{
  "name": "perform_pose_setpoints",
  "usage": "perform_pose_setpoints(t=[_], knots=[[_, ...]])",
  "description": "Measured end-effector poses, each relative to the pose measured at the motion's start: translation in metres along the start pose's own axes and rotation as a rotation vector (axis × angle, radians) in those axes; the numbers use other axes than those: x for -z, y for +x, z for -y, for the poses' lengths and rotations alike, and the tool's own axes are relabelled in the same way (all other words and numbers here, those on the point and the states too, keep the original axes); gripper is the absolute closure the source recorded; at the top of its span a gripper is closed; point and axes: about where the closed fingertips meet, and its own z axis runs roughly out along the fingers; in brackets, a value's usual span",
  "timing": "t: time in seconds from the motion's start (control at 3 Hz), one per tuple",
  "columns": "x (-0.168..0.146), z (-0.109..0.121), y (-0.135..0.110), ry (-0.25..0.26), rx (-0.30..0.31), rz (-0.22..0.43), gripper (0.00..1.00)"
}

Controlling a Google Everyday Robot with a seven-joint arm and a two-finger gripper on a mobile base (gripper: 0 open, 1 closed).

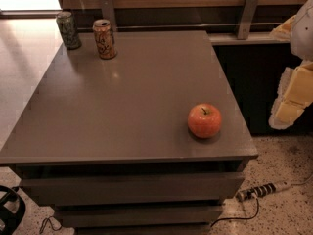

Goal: Move apple near orange can

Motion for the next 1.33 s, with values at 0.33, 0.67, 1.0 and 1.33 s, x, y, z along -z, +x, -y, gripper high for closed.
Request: perform_pose_setpoints(t=[0.33, 0.67, 1.0, 1.33], knots=[[0.000, 0.000, 0.000, 0.000, 0.000, 0.000, 0.00], [-0.006, 0.000, 0.003, -0.007, -0.017, 0.076, 0.00], [-0.030, 0.000, 0.000, -0.029, -0.029, 0.236, 0.00], [-0.062, 0.001, -0.010, -0.059, -0.031, 0.414, 0.00]])
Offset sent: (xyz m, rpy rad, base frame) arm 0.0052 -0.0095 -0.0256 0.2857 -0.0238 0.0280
